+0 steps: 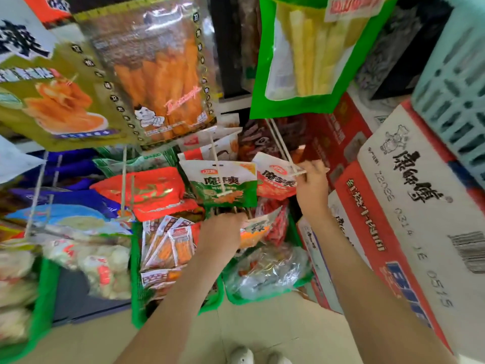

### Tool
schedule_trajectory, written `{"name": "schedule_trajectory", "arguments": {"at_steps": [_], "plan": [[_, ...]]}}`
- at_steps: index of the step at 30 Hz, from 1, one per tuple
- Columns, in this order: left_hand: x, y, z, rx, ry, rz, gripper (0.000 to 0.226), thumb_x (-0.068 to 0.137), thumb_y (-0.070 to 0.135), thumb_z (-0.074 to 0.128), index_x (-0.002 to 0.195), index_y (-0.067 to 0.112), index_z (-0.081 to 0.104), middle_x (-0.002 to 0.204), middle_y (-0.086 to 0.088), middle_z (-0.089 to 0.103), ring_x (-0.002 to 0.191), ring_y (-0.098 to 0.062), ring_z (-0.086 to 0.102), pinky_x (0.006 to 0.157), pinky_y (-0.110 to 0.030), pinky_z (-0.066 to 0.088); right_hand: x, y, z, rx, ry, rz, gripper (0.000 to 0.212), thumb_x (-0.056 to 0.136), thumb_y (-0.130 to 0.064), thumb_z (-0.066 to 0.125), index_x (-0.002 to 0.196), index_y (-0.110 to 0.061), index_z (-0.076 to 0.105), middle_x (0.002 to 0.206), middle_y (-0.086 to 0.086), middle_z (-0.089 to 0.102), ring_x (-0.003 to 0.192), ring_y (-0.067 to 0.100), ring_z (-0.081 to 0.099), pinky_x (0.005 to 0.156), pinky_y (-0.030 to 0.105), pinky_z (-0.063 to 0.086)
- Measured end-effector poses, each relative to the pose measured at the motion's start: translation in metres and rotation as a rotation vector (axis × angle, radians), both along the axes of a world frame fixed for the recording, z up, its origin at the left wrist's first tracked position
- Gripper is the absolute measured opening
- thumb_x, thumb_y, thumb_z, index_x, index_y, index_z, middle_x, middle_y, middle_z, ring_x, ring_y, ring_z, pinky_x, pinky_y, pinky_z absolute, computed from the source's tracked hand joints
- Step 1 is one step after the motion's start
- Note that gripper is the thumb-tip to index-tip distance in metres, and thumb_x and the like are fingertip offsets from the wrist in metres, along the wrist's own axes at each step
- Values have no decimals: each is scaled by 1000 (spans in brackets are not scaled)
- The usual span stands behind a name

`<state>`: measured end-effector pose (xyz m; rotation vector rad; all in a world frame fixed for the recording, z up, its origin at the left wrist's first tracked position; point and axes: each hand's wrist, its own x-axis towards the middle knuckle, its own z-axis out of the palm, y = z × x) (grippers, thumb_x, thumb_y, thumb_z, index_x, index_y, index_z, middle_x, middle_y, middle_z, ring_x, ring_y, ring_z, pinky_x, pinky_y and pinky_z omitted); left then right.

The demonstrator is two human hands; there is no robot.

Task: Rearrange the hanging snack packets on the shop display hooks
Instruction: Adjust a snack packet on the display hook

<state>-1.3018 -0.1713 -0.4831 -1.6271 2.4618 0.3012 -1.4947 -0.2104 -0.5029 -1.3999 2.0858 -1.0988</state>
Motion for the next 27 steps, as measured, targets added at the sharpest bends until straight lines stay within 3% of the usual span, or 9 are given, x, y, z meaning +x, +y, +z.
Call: {"name": "schedule_trajectory", "arguments": {"at_steps": [3, 9, 13, 15, 18, 20, 22, 24, 27], "plan": [[3, 7, -1, -38, 51, 5, 31, 90, 3, 41, 112, 17, 57, 87, -3, 64, 83, -23, 62, 57, -29, 35, 2, 21, 7, -5, -30, 8, 15, 93, -5, 49, 90, 3, 61, 94, 5, 39, 78, 11, 38, 66, 16, 26], [17, 16, 7, -20, 226, 16, 22, 87, 7, 53, 106, 14, 64, 96, -3, 68, 89, -23, 62, 60, -24, 32, 16, 62, 9, 107, -55, 75, 14, 94, -9, 50, 94, -5, 63, 97, 1, 45, 87, 13, 47, 74, 16, 33], [26, 20, 7, -30, 291, 14, 14, 71, -1, 68, 81, 9, 68, 69, -7, 67, 64, -27, 63, 52, -23, 32, 30, 75, 3, 88, 18, 138, 13, 91, -7, 54, 91, -1, 65, 92, 3, 48, 82, 15, 49, 73, 24, 38], [32, 25, 0, -42, 259, 22, 22, 76, -2, 61, 91, 12, 69, 76, -9, 68, 70, -28, 64, 55, -24, 36, 39, 77, -1, 63, 53, 199, 10, 88, -4, 57, 88, -1, 66, 89, 3, 49, 81, 18, 51, 72, 28, 39], [45, 30, -7, -22, 215, 42, 32, 85, 2, 51, 109, 19, 65, 95, -4, 68, 86, -24, 62, 64, -25, 40, 58, 78, -5, 62, -6, 265, 6, 87, -1, 58, 87, -2, 64, 89, 0, 49, 79, 19, 53, 69, 22, 38], [52, 30, -6, -41, 229, 61, 32, 80, 0, 56, 103, 18, 67, 91, -5, 69, 83, -26, 63, 61, -27, 43, 70, 73, -4, 53, -61, 246, 8, 86, -3, 60, 94, -5, 61, 90, -1, 53, 81, 15, 52, 70, 20, 39], [60, 27, -5, -42, 270, 90, 29, 66, -5, 66, 88, 14, 70, 73, -5, 70, 67, -28, 65, 50, -29, 46, 83, 64, 0, 45, -118, 221, 21, 87, -5, 59, 108, -10, 58, 96, -2, 55, 85, 10, 51, 73, 17, 42], [69, 23, -5, -97, 266, 77, 30, 53, -6, 74, 74, 14, 70, 59, -2, 66, 53, -25, 62, 42, -25, 41, 94, 52, 5, 33, -161, 224, 36, 88, -6, 57, 123, -13, 52, 97, -3, 52, 85, 8, 49, 70, 4, 37], [77, 18, 0, -146, 247, 95, 31, 50, -5, 79, 70, 17, 69, 52, 1, 62, 47, -22, 58, 40, -22, 36, 106, 34, 9, 56, -194, 245, 45, 90, -7, 55, 134, -14, 45, 90, -4, 48, 77, 10, 47, 65, 3, 33]]}}
